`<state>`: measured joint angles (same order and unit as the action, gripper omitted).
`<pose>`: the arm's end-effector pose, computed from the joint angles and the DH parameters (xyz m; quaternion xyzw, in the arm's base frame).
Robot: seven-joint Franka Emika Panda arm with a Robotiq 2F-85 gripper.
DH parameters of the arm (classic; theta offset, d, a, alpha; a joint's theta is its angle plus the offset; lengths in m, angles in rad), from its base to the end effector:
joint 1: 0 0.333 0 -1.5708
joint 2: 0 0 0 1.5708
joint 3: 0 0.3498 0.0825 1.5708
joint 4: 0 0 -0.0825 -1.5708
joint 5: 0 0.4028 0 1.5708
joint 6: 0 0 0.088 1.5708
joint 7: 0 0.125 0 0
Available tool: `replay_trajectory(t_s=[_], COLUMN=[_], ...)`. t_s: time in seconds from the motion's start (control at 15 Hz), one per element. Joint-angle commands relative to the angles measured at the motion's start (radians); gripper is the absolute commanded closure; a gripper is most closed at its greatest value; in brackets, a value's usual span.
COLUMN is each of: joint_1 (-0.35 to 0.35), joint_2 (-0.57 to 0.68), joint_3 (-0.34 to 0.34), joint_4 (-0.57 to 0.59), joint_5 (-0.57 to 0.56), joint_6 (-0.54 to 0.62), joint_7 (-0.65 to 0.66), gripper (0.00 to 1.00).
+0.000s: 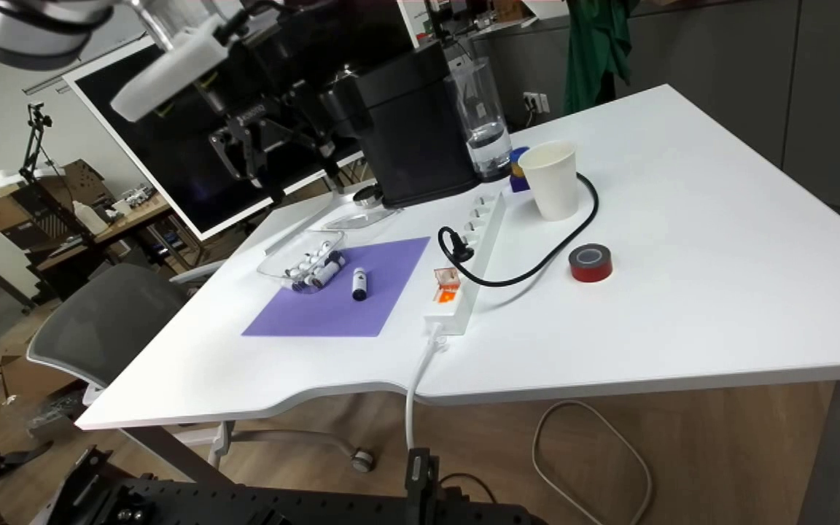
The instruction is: Put the bottle on the table inside the clear container on the left
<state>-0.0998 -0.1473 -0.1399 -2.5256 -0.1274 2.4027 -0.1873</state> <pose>0.4459 -0.1108 0.3337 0.9992 0.0210 0.0047 0.0350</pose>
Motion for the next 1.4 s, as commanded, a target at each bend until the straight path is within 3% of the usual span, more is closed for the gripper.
replay_trajectory(t_s=[0.0,0.47,1.0,1.33], joint_1=[0.013,0.031,0.030,0.052], joint_2=[0.172,0.364,0.407,0.504], joint_3=[0.023,0.105,0.111,0.075], joint_4=[0.081,0.086,0.086,0.144], joint_5=[-0.024,0.023,-0.005,-0.121], joint_6=[0.099,0.324,0.340,0.341], joint_7=[-0.044,-0.102,-0.092,-0.072], gripper=[0.00,0.00,0.00,0.00])
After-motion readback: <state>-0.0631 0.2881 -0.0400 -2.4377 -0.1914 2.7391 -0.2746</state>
